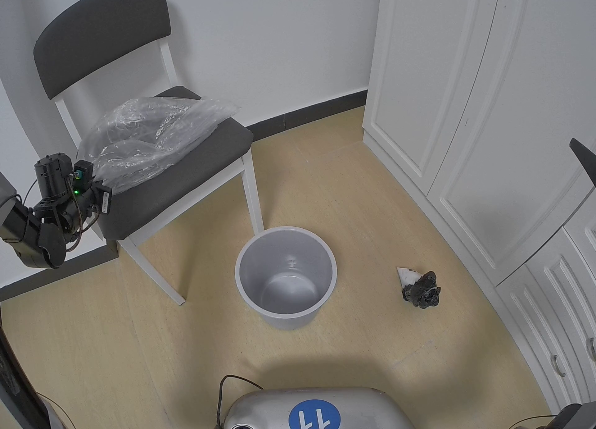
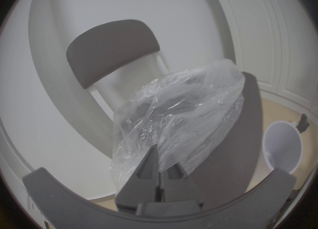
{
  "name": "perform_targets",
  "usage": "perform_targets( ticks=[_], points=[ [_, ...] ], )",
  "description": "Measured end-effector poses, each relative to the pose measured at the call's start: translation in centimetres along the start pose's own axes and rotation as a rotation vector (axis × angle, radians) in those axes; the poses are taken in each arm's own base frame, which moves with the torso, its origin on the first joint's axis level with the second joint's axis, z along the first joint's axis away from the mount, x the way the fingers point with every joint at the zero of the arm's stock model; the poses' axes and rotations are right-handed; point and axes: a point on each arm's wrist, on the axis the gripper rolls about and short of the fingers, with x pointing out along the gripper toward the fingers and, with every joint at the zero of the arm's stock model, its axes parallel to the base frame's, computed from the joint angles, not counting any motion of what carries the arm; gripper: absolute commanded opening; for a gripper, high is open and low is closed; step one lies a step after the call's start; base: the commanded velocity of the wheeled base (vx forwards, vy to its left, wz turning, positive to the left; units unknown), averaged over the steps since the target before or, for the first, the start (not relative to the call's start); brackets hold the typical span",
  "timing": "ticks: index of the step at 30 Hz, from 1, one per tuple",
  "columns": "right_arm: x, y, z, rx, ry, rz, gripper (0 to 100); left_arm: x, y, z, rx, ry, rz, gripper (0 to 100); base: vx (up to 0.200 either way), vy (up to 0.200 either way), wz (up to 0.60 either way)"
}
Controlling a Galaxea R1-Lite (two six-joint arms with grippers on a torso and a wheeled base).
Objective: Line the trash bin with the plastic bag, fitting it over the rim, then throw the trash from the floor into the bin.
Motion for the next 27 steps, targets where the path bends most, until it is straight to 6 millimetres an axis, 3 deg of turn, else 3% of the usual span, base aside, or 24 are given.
perform_targets(
  ticks=[14, 27],
  points=[
    [1.9, 0.2, -0.6, 0.046, 0.035, -0.067, 100, -4.4, -3.0, 1.6, -0.229, -0.087, -0.097, 0, 0.000, 0.000, 0.00],
    [2.4, -0.3, -3.8, -0.061, 0.168, -0.071, 100, -7.3, -6.2, 3.7, -0.432, -0.113, -0.146, 0, 0.000, 0.000, 0.00]
  ],
)
